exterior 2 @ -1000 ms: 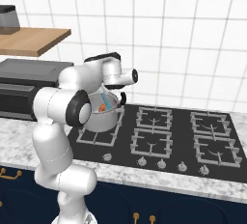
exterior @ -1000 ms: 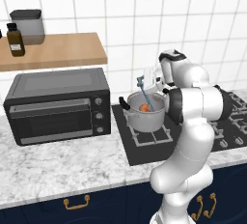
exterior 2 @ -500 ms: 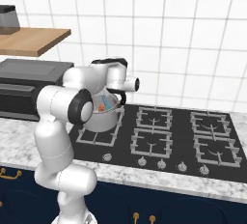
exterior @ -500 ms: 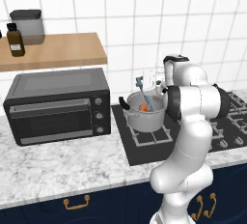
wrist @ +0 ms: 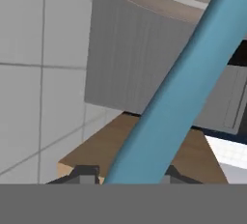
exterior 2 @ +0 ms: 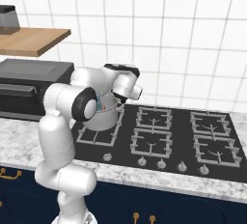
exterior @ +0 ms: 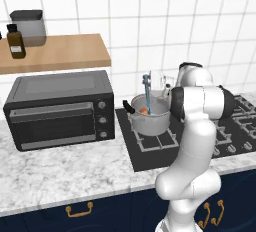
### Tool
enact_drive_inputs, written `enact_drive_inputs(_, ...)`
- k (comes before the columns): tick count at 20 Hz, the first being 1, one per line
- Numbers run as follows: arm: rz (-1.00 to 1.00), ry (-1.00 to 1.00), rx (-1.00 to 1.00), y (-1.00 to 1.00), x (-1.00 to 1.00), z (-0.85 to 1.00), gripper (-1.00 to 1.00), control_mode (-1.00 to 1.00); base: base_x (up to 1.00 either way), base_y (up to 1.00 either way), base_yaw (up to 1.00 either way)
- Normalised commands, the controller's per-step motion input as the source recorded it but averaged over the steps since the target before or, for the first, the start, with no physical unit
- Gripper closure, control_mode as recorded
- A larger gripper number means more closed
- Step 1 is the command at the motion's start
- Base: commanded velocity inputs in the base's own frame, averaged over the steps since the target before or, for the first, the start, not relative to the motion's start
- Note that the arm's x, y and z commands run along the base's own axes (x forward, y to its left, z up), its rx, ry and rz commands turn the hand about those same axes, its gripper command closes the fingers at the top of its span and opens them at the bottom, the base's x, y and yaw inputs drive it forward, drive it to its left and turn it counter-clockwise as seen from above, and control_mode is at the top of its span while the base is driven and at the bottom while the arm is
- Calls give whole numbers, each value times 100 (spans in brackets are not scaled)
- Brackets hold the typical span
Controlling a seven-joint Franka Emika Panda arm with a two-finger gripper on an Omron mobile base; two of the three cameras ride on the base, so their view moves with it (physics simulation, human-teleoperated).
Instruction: Put the garlic and onion in the pot. Retrieve the spatula and lightly stir the vegetables in the pot.
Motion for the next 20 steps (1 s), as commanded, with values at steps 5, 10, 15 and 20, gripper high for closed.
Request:
enact_drive_inputs(5,-2,-16,-15,-50,-10,1,100,-100,0,0,0)
enact_drive_inputs(10,0,-2,-9,-13,-53,-75,100,-100,0,0,0)
enact_drive_inputs(15,9,0,15,15,-11,-86,100,-100,0,0,0)
enact_drive_inputs(20,12,-1,36,34,22,-19,100,-100,0,0,0)
